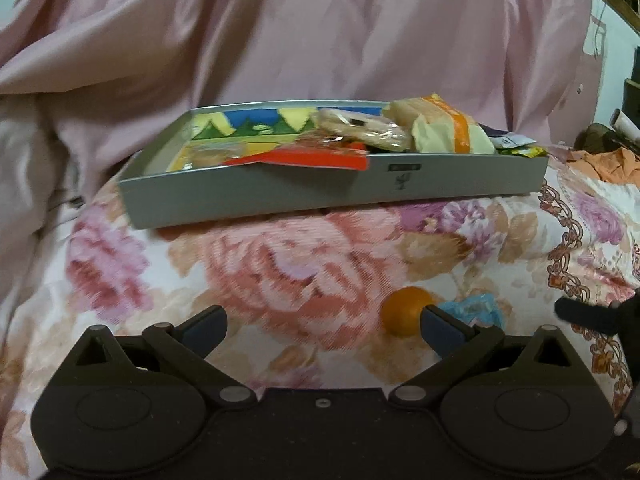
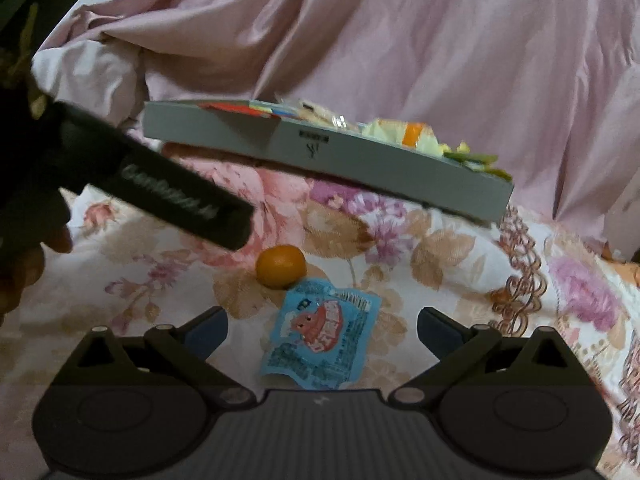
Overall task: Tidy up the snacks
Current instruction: 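Grasp the orange candy with the left gripper while the right gripper grasps the blue candy packet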
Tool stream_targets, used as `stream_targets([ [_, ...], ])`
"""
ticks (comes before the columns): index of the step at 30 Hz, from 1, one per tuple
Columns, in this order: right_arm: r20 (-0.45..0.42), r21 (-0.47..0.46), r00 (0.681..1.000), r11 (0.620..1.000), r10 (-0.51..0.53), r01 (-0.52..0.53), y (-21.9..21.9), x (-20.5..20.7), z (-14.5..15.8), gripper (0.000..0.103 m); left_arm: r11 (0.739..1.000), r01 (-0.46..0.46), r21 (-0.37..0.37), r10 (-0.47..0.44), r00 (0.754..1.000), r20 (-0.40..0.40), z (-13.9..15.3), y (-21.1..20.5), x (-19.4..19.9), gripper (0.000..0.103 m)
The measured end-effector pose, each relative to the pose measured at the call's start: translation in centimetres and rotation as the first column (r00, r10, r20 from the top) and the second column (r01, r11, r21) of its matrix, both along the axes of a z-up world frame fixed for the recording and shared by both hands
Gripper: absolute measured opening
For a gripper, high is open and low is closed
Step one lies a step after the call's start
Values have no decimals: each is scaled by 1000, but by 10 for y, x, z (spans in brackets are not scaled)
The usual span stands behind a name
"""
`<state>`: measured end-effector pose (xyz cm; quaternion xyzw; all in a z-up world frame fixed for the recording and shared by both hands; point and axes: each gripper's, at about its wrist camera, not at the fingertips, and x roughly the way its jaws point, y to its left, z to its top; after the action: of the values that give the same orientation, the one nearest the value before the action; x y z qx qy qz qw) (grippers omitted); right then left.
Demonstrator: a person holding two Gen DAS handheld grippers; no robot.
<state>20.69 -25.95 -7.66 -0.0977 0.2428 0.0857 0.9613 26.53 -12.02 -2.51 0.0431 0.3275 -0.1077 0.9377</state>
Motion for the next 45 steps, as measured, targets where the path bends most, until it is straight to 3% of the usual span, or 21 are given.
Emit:
stream_targets([
  [17, -88, 51, 996, 998, -17, 21, -10, 29, -20, 102, 998, 52, 20, -52, 998, -40, -23, -37, 27, 102],
  [25, -131, 103, 991, 993, -41, 55, -26, 39, -19, 91, 999, 48, 25, -47, 997, -55, -23, -39, 25, 102],
  [35, -111, 46, 994, 999, -14, 19, -24, 36, -11, 69, 998, 57, 19, -56, 997, -58, -22, -45, 25, 102],
  [43, -124, -82, 992, 997, -5, -5, -30, 32, -2, 69, 999, 41, -17, -42, 997, -64, -23, -41, 28, 101],
  [45, -125, -104, 992, 995, -3, -10, -30, 31, 0, 74, 999, 45, -27, -47, 997, -66, -23, -42, 28, 100],
])
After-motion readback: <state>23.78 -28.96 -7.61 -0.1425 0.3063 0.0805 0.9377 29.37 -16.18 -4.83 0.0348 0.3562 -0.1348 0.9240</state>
